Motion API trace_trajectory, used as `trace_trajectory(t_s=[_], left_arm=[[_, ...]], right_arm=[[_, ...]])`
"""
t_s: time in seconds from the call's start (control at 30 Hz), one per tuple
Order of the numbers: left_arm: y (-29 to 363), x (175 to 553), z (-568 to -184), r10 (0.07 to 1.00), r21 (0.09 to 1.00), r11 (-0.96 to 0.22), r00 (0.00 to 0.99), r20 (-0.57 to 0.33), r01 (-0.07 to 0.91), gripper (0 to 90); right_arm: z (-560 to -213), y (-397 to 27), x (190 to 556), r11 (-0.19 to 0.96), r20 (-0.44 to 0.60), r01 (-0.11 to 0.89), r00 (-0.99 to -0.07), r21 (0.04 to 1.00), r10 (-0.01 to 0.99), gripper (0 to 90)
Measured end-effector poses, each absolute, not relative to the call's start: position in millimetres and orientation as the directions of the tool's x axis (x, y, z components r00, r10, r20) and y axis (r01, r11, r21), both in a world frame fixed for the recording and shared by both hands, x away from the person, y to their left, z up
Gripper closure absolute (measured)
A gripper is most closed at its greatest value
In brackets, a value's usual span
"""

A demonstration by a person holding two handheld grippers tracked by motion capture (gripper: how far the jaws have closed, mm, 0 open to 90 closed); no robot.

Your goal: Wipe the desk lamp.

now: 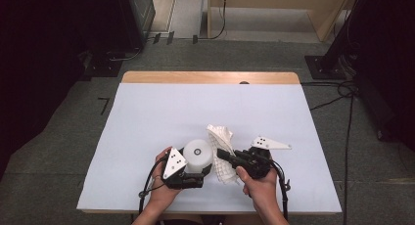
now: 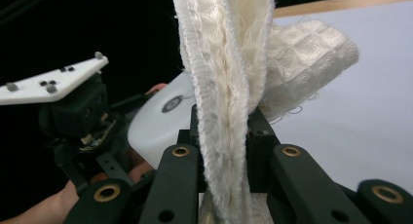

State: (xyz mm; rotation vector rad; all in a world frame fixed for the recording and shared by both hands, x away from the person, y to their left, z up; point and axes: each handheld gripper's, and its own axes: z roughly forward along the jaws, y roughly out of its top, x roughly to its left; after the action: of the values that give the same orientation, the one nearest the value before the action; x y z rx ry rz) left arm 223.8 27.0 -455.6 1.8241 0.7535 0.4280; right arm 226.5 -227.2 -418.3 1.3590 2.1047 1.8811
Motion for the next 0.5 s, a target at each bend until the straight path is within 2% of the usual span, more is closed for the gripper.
trace_trajectory(t_s=[0.13,0.27,0.37,0.5], left_arm=[[30,225,-451,0.679,0.931,-0.224,0.732,-0.064,0.289,9.0],[36,228,-445,0.682,0.938,-0.181,0.725,-0.098,0.296,9.0],[37,229,-445,0.683,0.939,-0.185,0.725,-0.089,0.29,9.1],[33,229,-450,0.668,0.933,-0.209,0.739,-0.084,0.295,9.1]], right_arm=[[-423,-225,228,-0.079,0.51,0.588,-0.619,0.805,0.598,78.9],[-447,-221,236,-0.039,0.533,0.654,-0.579,0.755,0.616,78.8],[-459,-219,240,-0.028,0.547,0.686,-0.555,0.727,0.626,78.8],[-454,-220,239,-0.044,0.549,0.67,-0.566,0.741,0.615,78.6]])
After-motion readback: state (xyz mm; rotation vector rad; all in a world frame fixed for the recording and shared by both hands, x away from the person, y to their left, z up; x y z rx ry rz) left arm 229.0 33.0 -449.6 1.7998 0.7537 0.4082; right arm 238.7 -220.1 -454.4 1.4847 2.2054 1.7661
